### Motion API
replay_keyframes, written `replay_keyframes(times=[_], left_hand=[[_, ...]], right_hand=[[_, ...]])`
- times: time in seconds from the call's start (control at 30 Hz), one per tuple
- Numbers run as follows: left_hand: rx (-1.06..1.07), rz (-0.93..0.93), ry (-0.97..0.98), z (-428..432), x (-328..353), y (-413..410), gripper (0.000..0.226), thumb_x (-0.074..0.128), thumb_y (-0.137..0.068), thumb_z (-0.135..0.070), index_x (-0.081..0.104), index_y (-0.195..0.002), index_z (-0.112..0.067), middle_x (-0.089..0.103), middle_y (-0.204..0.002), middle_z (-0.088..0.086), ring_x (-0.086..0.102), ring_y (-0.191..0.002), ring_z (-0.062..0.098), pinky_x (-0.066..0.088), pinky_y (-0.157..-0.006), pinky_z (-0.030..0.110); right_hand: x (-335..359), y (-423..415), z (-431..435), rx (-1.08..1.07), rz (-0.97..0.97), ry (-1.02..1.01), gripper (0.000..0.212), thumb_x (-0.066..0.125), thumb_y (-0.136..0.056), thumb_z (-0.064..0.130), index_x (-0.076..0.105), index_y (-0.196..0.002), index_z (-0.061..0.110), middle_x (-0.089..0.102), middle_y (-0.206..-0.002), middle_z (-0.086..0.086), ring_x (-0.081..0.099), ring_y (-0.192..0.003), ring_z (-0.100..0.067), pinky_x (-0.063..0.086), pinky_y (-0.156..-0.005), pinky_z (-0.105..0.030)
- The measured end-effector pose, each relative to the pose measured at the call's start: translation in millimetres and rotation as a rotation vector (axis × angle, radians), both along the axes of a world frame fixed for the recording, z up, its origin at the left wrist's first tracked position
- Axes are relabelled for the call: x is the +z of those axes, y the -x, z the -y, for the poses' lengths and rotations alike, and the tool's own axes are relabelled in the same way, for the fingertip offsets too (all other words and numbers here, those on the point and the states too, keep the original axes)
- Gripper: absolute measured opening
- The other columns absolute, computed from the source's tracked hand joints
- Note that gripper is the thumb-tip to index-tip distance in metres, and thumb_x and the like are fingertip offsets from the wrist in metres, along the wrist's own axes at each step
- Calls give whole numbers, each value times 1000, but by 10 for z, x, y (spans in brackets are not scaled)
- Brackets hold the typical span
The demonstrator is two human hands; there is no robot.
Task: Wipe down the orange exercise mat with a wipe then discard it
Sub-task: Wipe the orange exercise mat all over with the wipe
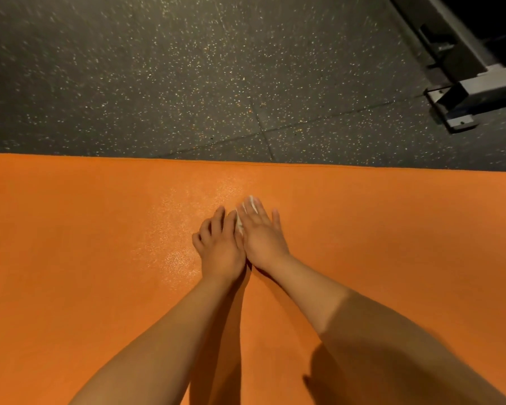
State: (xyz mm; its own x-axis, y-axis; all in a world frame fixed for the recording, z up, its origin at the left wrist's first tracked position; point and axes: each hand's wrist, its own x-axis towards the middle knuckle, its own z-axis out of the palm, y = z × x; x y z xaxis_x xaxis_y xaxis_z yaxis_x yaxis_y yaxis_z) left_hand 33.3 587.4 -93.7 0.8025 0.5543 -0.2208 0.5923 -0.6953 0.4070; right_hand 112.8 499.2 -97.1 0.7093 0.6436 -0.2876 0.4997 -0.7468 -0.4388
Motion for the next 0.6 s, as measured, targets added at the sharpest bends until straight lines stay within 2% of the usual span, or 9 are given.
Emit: replay_keyframes(times=[0.03, 0.1, 0.2, 0.27, 0.3, 0.37, 0.47, 0.53, 0.6], left_hand=[[-17, -15, 9, -25, -14, -37, 46, 33, -106, -36, 33, -152, -35, 14, -167, -3, 14, -146, 27, 9, -114, 48], [-27, -63, 18, -82, -53, -62, 50, 29, -106, -42, 23, -156, -41, 1, -168, -7, 5, -149, 24, 4, -113, 45], [-36, -94, -23, -108, -71, -33, 51, 29, -105, -47, 22, -156, -44, 4, -168, -9, 8, -147, 23, 6, -111, 45], [-10, -65, -16, -131, -30, -79, 49, 33, -105, -45, 29, -154, -42, 14, -166, -7, 14, -143, 24, 10, -111, 46], [22, -35, 1, -148, -7, -136, 48, 35, -105, -42, 33, -152, -39, 19, -164, -5, 17, -141, 24, 12, -110, 46], [63, 7, 30, -180, 27, -299, 47, 36, -105, -37, 35, -151, -36, 24, -163, -4, 19, -141, 24, 12, -109, 46], [82, -60, 76, -217, -7, -535, 49, 28, -105, -43, 23, -154, -45, 4, -167, -8, 7, -148, 22, 5, -117, 51], [68, -129, 63, -229, -65, -571, 52, 22, -105, -47, 11, -156, -48, -8, -167, -11, -1, -148, 23, 1, -117, 54], [34, -147, 46, -237, -109, -551, 53, 19, -105, -50, 5, -156, -50, -13, -166, -11, -4, -148, 24, -1, -117, 56]], right_hand=[[-5, -43, 3, 85, 32, 12, 60, 29, -109, 28, 4, -163, 26, -8, -170, 5, -18, -154, -11, -12, -122, -50], [-39, -236, 125, 101, 118, 79, 64, 31, -107, 19, 0, -163, 27, -10, -170, 5, -18, -154, -13, -11, -123, -53], [-50, -536, 347, -298, 107, 129, 71, 31, -102, 9, -3, -163, 25, -12, -169, 3, -17, -155, -18, -10, -121, -54], [-34, -578, 272, -428, 64, 132, 70, 30, -103, 11, -5, -162, 22, -15, -169, 0, -20, -154, -19, -10, -122, -54], [-15, -555, 160, -389, 36, 120, 71, 32, -103, 10, -5, -162, 20, -17, -169, -1, -21, -154, -20, -10, -123, -53], [10, -484, -87, -161, 3, 68, 69, 33, -104, 16, -2, -162, 20, -14, -169, -1, -20, -154, -18, -8, -124, -55], [33, -563, -240, 151, 43, 55, 60, 27, -109, 30, 3, -163, 25, -9, -170, 6, -18, -154, -13, -10, -123, -56], [-7, -720, -166, 110, 108, 96, 65, 31, -105, 20, 1, -163, 27, -9, -170, 7, -18, -154, -13, -14, -122, -55], [-34, -846, -23, -173, 123, 127, 77, 36, -98, 7, 0, -163, 25, -8, -170, 5, -17, -155, -18, -13, -121, -55]])
